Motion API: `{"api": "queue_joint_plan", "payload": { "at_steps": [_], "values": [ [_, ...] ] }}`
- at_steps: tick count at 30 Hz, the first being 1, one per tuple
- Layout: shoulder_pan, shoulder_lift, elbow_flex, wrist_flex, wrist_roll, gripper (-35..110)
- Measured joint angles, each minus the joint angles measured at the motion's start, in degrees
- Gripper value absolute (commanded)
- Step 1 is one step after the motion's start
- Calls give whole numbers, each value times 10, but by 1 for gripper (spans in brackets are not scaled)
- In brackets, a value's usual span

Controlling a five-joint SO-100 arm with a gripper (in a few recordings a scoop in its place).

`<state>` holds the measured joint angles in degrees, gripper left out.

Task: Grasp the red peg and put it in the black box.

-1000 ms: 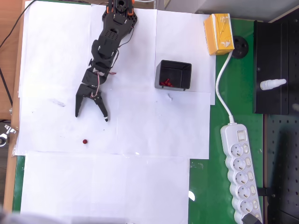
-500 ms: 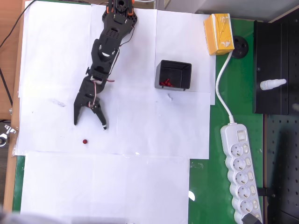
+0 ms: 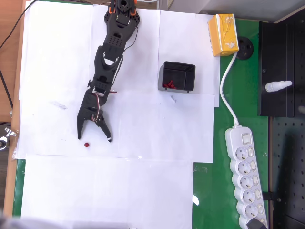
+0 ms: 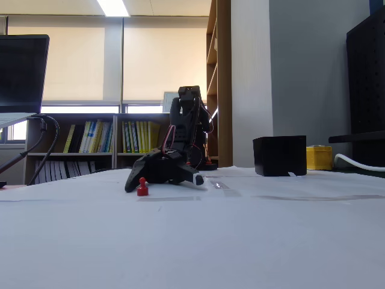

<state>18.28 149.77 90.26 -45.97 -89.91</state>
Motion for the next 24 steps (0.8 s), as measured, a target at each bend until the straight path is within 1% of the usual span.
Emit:
{"api": "queue_joint_plan", "payload": {
  "at_steps": [9, 24],
  "values": [
    [0, 33, 56, 0, 4, 51],
    [-4, 34, 73, 45, 11, 51]
  ]
}}
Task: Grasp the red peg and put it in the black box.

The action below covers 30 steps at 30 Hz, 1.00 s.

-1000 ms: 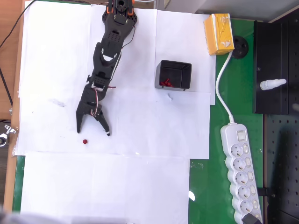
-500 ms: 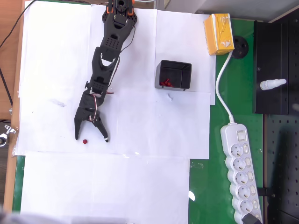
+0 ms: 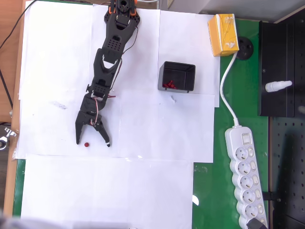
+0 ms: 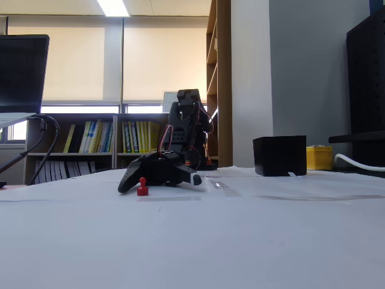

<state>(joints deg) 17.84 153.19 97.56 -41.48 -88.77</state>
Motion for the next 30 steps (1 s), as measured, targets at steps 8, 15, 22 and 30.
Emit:
{"api": "queue_joint_plan", "payload": {
  "at_steps": [8, 15, 22, 30],
  "values": [
    [-11, 0, 10, 16, 5, 51],
    [-19, 0, 13, 20, 5, 51],
    [-20, 0, 13, 20, 5, 51],
    [-15, 0, 13, 20, -7, 50]
  ]
}}
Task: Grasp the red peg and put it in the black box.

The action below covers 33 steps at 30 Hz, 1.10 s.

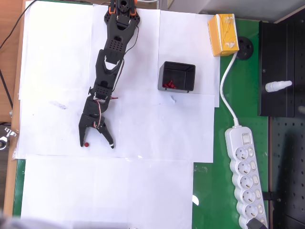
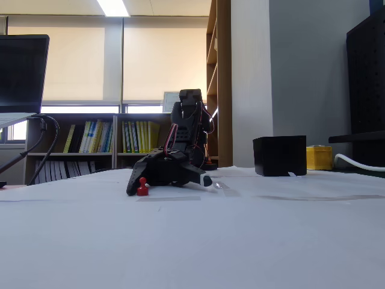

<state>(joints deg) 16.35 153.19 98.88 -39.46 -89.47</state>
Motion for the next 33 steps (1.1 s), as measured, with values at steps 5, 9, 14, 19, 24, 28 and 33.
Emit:
{"api": "queue_joint_plan", "payload": {
  "at_steps": [5, 9, 14, 19, 24, 28, 33],
  "values": [
    [6, 0, 0, 1, -3, 43],
    [10, 0, 0, 1, -4, 41],
    [10, 0, 0, 1, -5, 35],
    [10, 0, 0, 1, -8, 29],
    [10, 0, 0, 1, -8, 23],
    [10, 0, 0, 1, -8, 21],
    [10, 0, 0, 1, -10, 15]
  ]
}}
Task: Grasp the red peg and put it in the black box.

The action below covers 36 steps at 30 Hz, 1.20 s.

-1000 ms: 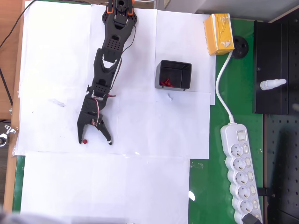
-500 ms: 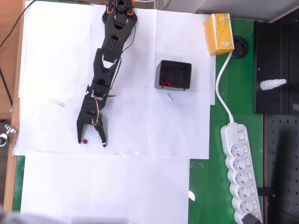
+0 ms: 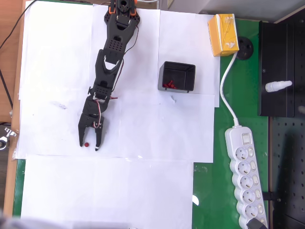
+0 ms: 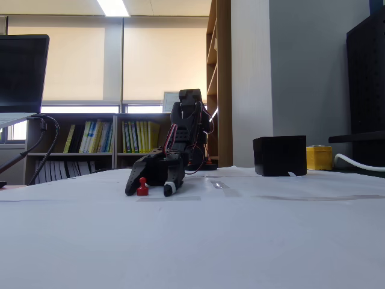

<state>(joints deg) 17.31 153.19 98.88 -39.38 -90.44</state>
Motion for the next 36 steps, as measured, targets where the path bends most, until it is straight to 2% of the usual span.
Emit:
{"api": "queue_joint_plan", "payload": {
  "at_steps": [17, 31, 36],
  "values": [
    [0, 0, -2, 0, -4, 13],
    [0, 0, -2, 0, -8, 0],
    [0, 0, -2, 0, -8, 0]
  ]
}}
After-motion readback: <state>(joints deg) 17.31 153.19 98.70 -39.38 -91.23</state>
